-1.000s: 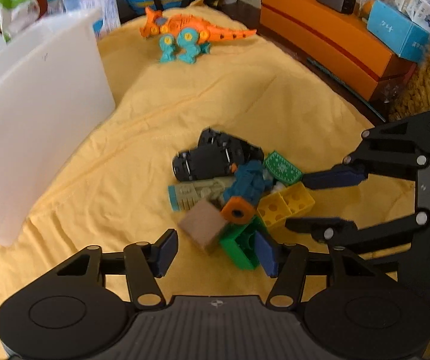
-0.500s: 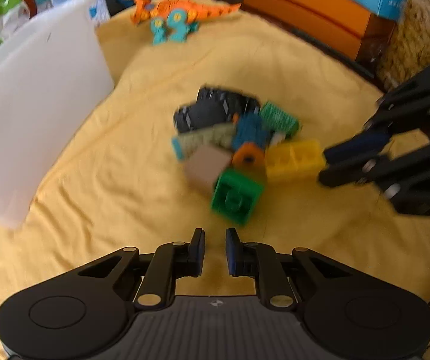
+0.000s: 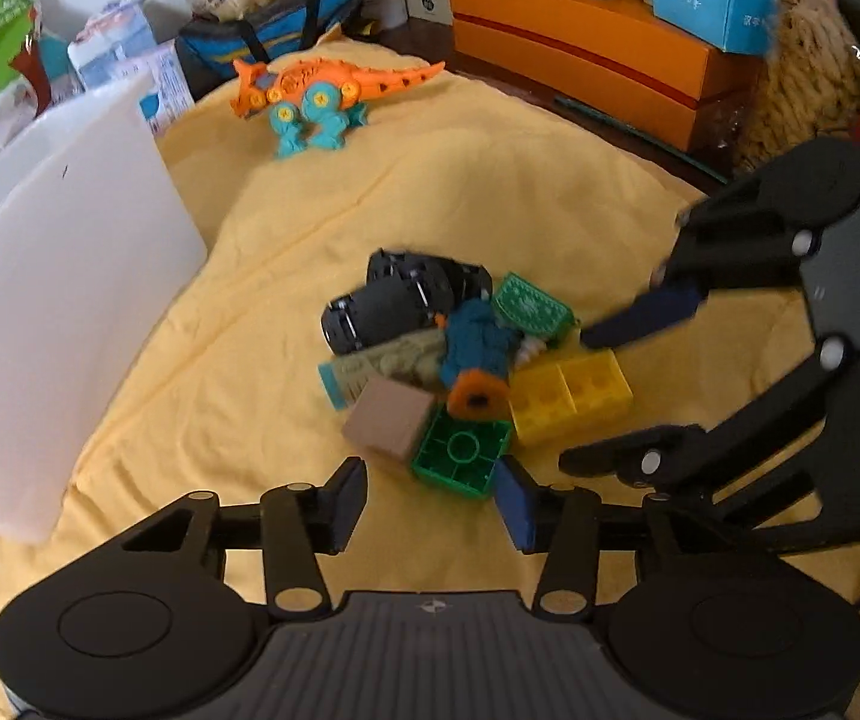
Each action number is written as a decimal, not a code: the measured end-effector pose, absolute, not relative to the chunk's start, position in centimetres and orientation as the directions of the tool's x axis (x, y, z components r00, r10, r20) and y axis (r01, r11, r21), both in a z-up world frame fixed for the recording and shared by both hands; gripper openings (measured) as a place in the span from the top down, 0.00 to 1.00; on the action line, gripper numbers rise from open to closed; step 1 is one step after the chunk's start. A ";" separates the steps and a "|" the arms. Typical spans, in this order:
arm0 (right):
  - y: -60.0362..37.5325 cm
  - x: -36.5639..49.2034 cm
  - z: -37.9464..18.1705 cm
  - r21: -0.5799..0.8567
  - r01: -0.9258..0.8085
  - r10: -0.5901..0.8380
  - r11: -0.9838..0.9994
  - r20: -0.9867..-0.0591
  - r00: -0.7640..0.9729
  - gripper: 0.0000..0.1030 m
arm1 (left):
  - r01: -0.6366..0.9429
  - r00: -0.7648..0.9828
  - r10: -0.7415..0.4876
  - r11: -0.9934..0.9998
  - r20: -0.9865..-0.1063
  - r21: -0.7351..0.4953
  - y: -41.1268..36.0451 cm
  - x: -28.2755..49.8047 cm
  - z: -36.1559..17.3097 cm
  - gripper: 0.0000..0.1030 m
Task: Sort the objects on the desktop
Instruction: 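Grasp the yellow brick with the right gripper while the left grasps the green brick, then carry both bricks over the white bin and open both grippers, then grasp the wooden cube with the left gripper while the right grasps the teal figure, then carry the cube and teal figure over the white bin and open both grippers, then grasp the beige toy with the left gripper while the right grasps the green block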
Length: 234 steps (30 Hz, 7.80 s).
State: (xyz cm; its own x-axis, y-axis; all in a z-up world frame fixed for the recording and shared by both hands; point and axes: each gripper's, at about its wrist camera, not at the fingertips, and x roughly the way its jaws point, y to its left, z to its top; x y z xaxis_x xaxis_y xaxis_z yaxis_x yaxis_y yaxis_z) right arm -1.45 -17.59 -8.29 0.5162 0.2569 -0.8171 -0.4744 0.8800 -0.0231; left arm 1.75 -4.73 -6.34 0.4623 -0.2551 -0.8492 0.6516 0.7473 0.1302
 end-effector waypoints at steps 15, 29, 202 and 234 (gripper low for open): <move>-21.1 -4.7 -7.7 0.039 -0.322 0.211 0.946 -0.828 0.519 0.70 | 0.741 0.357 -0.370 0.671 -0.858 0.019 -4.4 1.8 -7.3 0.64; -19.7 -3.7 -9.1 0.065 -0.326 0.229 0.943 -0.839 0.494 0.66 | 0.684 0.402 -0.261 0.723 -0.878 0.098 -2.4 1.0 -7.8 0.63; -19.8 1.2 -5.5 0.032 -0.222 0.163 0.975 -0.781 0.604 0.57 | 0.697 0.479 -0.331 0.707 -0.813 0.122 -2.3 9.1 -3.1 0.41; -18.4 1.6 -9.6 -0.032 -0.166 0.075 0.986 -0.800 0.595 0.66 | 0.828 0.286 -0.405 0.561 -0.869 0.011 -5.6 6.8 -6.9 0.52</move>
State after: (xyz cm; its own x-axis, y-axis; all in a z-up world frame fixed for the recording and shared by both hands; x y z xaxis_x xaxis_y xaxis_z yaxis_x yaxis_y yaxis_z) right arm 1.61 -18.44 -9.56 0.5954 0.0747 -0.7999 -0.1661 0.9856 -0.0316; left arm 6.82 -5.63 -6.92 0.2856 -0.4049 -0.8686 0.8280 0.5606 0.0109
